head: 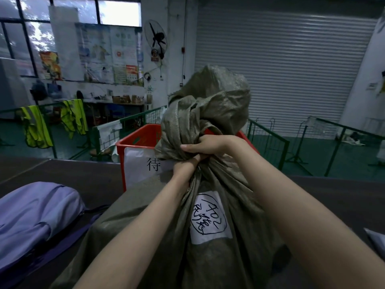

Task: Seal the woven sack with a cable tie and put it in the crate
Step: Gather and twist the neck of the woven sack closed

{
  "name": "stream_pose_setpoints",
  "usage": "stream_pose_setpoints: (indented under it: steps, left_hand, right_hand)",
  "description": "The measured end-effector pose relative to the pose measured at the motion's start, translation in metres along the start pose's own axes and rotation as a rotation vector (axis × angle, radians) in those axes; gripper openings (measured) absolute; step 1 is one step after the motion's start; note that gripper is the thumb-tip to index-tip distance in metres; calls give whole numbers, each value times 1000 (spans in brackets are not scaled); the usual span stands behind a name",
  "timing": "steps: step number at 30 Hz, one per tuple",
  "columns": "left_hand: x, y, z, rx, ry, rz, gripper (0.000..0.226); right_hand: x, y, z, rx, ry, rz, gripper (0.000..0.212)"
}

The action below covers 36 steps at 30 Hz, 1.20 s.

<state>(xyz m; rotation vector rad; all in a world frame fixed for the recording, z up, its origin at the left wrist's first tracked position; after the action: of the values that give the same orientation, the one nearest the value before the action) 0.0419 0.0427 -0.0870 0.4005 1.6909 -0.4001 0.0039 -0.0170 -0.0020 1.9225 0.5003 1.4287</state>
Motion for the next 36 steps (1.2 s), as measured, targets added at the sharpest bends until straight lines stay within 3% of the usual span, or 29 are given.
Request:
stream_pose_setpoints:
  steps: [7,11,14,19,25,28,36]
  left_hand:
    - [-2,8,-2,-70,-9,42,61]
    - [-16,15,0,-159,-92,168,74]
    - [-35,19,1,-137,-219,345,82]
    - [-67,37,3,-51,-348,532,78]
    - [-86,38,15,42,-337,989,90]
    - [-75,33,17,90,-264,1159,82]
    - [-49,13,12,25,-241,1369,70]
  right_hand:
    - [-96,33,-29,-218,-173,61,82]
    - [-126,23,-29,-168,-266,-7,82]
    - [-122,22,-23,-159,-274,-111,81]
    - [-116,1,-28,22,-336,168,78]
    - [-117,-45,-30,62,-310,515,65]
    - [-120,-63,-36,67,-366,516,43]
    - [-129,-84,-43,74,-462,620,56]
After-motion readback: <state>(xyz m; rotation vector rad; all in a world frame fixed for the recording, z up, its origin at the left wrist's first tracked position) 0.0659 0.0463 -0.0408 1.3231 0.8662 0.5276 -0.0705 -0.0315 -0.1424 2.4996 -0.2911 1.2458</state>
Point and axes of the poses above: each hand's wrist, its own z-axis towards the middle knuckle, its own y-axis out of the back of the hand, x = y × z, the point moved 6 cm from there along z, towards the middle knuckle, and after that the axes turned 14 degrees about z, right-handed, at the moved point
